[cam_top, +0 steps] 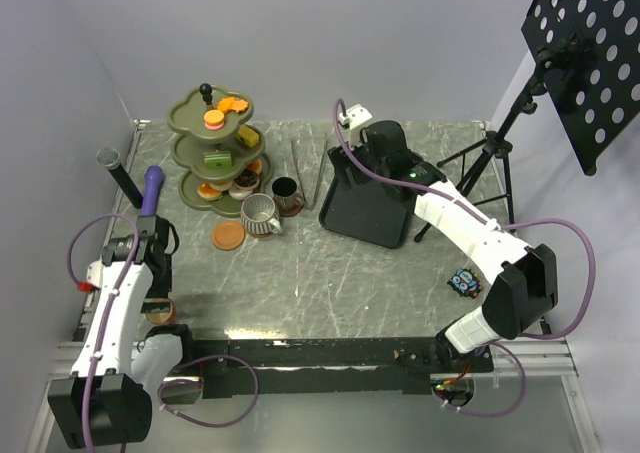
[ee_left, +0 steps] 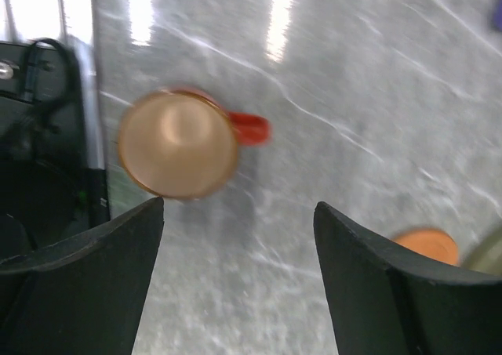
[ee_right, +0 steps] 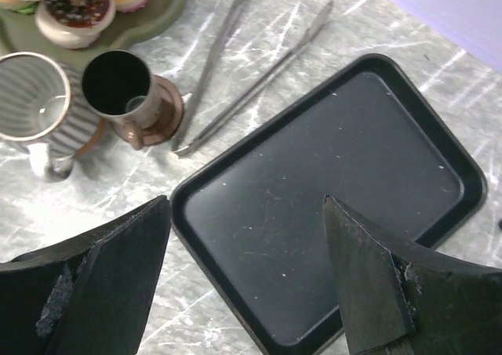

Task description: Serve the afternoon tea

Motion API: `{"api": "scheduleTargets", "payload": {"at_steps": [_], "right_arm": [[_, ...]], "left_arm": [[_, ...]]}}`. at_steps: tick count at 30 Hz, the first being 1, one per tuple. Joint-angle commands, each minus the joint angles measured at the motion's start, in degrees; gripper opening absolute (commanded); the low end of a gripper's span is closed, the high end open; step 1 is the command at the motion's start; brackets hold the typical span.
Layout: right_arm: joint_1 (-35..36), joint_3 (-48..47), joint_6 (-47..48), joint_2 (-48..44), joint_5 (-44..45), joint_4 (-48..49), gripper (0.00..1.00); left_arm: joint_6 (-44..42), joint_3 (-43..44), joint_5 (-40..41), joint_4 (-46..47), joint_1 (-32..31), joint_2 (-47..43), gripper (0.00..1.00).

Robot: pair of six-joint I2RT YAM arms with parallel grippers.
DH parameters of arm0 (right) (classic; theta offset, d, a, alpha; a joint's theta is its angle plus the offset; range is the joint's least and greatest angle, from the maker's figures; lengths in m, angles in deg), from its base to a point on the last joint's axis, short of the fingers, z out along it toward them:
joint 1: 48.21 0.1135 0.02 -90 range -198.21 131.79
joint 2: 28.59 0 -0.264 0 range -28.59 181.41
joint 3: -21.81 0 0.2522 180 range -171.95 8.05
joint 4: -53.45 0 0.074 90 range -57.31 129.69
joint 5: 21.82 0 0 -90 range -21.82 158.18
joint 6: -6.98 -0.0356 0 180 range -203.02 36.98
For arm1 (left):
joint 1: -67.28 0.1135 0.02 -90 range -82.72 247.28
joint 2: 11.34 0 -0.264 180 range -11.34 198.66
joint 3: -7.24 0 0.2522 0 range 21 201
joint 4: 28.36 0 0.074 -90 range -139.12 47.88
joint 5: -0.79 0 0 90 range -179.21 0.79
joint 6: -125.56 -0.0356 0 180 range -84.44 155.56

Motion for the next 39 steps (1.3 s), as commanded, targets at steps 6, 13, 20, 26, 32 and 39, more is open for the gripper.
{"api": "scheduleTargets", "payload": {"at_steps": [6,13,20,26,32,39], "right_arm": [[-0.2,0.0,-1.3,-4.2,-5.1,0.2,0.84],[-0.1,-1.8,-1.7,-4.0,-6.3,-0.6,0.84],[-0.1,-3.6,-2.3,-2.6,-7.9,-1.5,0.84],[0.0,-5.2,-1.5,-1.6,-8.2,-2.3,0.84],[0.1,-5.2,-0.8,-1.1,-8.1,-2.5,0.84],[0.1,-4.4,-0.9,-0.4,-7.9,-2.3,0.84]], "left_arm": [[-0.2,-5.2,2.9,4.8,5.9,-2.5,0.78],[-7.3,-8.6,3.8,15.1,10.2,0.0,0.68],[-12.9,-8.5,6.1,23.3,11.7,3.8,0.57],[-12.8,-9.9,4.4,24.6,12.7,6.9,0.52],[-9.5,-11.4,2.0,22.5,12.7,6.8,0.47],[-8.7,-10.9,2.1,19.6,12.6,4.6,0.22]]}}
